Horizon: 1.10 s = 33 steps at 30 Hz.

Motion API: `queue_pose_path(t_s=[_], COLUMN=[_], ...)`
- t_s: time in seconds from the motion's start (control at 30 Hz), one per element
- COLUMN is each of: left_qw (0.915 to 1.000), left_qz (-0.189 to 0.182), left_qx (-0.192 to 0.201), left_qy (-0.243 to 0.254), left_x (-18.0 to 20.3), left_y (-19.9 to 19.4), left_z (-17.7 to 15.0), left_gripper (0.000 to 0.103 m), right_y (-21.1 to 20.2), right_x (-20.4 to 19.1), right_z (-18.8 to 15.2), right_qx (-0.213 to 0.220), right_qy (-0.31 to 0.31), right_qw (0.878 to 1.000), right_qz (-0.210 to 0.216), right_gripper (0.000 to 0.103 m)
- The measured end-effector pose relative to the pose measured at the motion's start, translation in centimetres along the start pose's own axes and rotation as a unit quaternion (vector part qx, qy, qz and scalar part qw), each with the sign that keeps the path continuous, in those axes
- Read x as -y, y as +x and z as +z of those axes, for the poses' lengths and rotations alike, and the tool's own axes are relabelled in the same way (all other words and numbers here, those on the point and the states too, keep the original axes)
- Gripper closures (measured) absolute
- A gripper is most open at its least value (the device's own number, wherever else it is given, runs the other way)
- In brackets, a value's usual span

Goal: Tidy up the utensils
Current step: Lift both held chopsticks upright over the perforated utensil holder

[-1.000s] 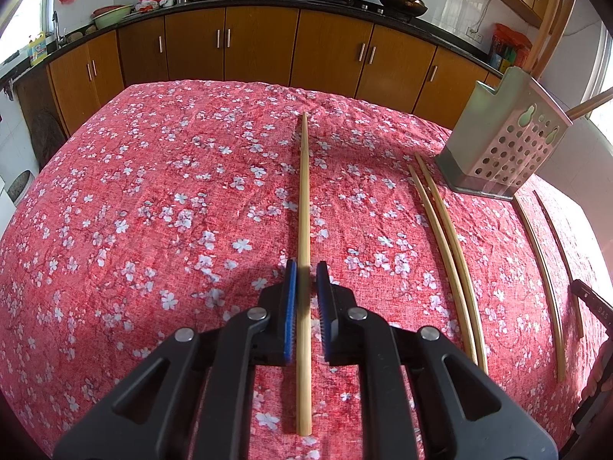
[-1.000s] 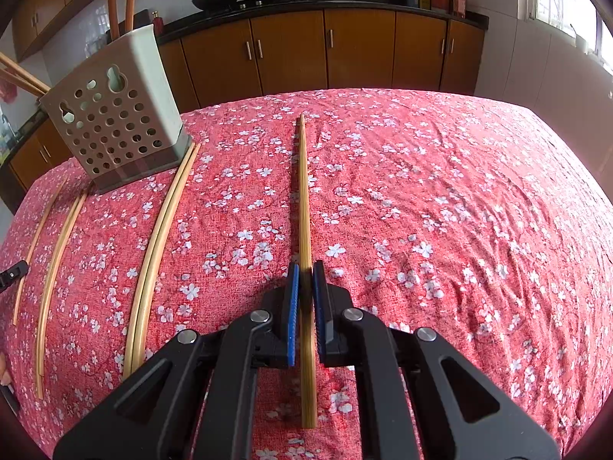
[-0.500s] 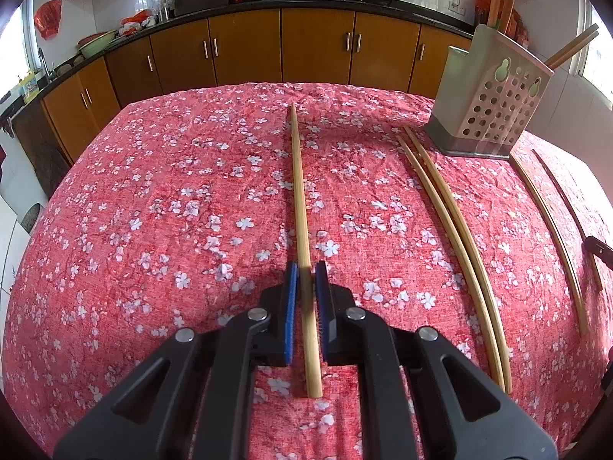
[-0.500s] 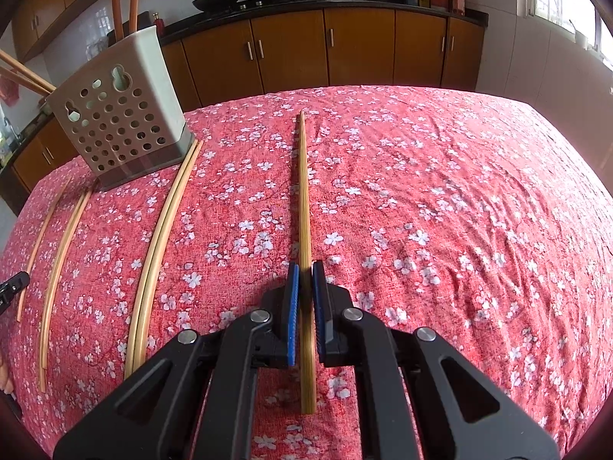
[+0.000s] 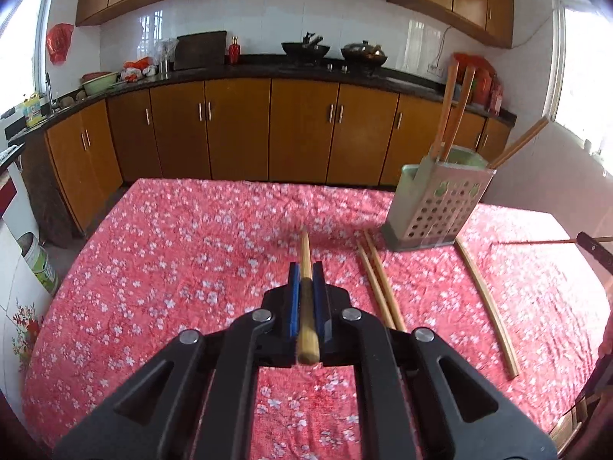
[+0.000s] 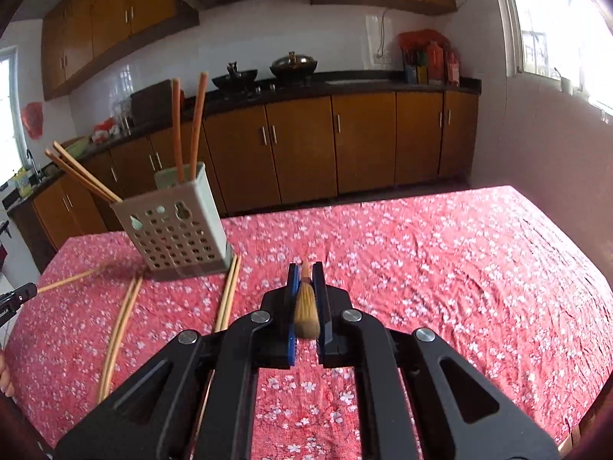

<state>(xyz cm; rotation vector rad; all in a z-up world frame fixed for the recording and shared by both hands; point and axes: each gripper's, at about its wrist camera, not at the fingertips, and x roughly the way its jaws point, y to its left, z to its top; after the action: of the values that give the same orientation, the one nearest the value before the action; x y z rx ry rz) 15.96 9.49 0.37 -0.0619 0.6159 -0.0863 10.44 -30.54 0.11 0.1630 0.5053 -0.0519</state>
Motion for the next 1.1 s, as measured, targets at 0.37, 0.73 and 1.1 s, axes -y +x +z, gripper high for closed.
queue_pose_path(t_s=[0.37, 0.73, 1.1], left_qw=[0.9977, 0.9898, 0.9767], left_qz=[-0.021, -0.099, -0.115], left_qx=[0.059, 0.102, 0.179], left_qy=[-0.025, -0.008, 0.025], left_x=[1.1, 4.0, 10.4], left_y=[-2.7, -7.5, -9.2], left_z=[3.8, 7.1, 12.4], left_gripper=[0.095, 0.095, 0.095], right_y=[-0.7, -5.9, -7.9], right_x=[-0.2, -2.3, -6.5], right_z=[1.1, 6.7, 11.6], right_qx=[0.021, 0.097, 0.175], right_qy=[0.007, 0.015, -0.012], right_qw=[1.0, 0.992, 0.976], right_qz=[0.009, 0.085, 0.133], right_gripper=[0.095, 0.095, 0.095])
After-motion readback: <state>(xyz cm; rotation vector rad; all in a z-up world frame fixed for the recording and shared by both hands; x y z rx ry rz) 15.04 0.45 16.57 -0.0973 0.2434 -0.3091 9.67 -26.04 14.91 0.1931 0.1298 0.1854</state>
